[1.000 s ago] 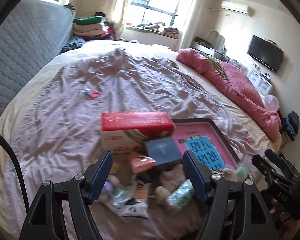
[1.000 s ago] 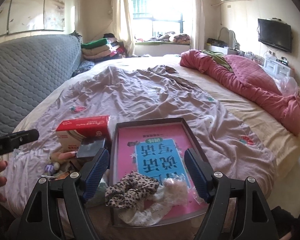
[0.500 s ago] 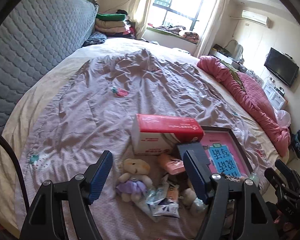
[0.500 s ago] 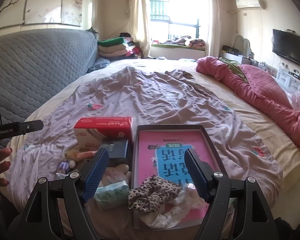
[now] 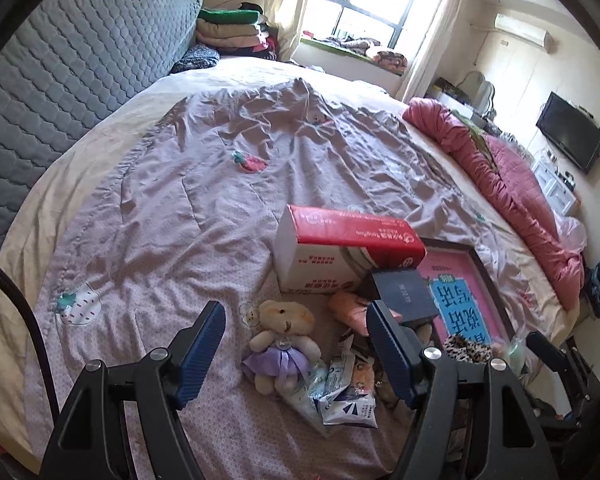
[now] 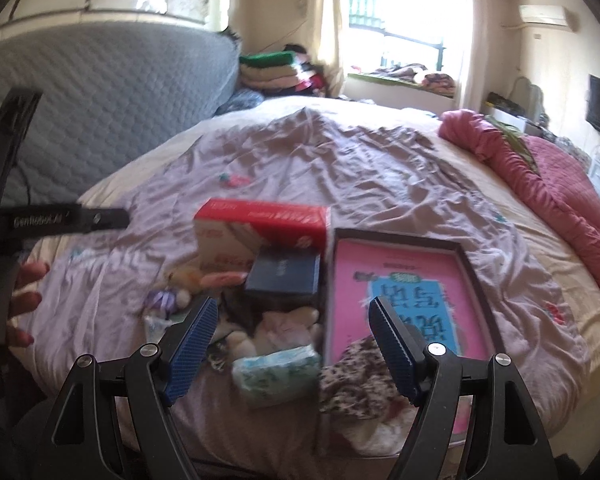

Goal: Organize soft objects
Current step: 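Move both open tools back over the pile of soft items, then grasp the pink rolled item with the left tool while the right tool grasps the bagged mint-green pack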

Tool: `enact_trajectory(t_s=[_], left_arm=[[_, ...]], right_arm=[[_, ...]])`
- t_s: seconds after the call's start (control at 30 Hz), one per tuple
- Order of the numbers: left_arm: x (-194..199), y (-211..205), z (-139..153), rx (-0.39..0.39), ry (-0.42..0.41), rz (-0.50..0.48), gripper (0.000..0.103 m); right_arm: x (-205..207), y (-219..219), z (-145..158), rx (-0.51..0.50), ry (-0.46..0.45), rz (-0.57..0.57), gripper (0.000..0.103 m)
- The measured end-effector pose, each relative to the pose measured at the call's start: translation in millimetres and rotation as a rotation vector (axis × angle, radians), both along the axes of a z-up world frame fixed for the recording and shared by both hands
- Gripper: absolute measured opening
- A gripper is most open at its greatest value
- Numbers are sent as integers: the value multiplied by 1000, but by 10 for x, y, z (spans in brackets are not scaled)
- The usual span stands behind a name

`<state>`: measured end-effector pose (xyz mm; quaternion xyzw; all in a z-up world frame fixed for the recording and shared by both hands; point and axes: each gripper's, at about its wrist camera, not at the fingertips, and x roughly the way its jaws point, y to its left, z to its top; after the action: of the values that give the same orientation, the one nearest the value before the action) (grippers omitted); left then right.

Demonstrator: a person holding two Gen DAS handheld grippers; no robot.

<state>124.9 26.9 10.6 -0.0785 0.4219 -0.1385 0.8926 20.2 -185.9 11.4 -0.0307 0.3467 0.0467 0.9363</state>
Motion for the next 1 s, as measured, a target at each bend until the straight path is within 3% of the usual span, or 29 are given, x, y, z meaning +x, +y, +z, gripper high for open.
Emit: enact_trajectory(t_s=[0.4, 0.77, 1.0], left_arm=[[36, -276, -248, 20, 58, -69, 72], [1, -637, -429, 39, 88, -146, 72], [31, -770, -533, -3, 119, -176, 72]], right_arm=[[86, 254, -522, -64, 113, 121, 79], [131, 268, -778, -113, 157, 87, 79], [170, 353, -942, -210, 152, 99, 79]])
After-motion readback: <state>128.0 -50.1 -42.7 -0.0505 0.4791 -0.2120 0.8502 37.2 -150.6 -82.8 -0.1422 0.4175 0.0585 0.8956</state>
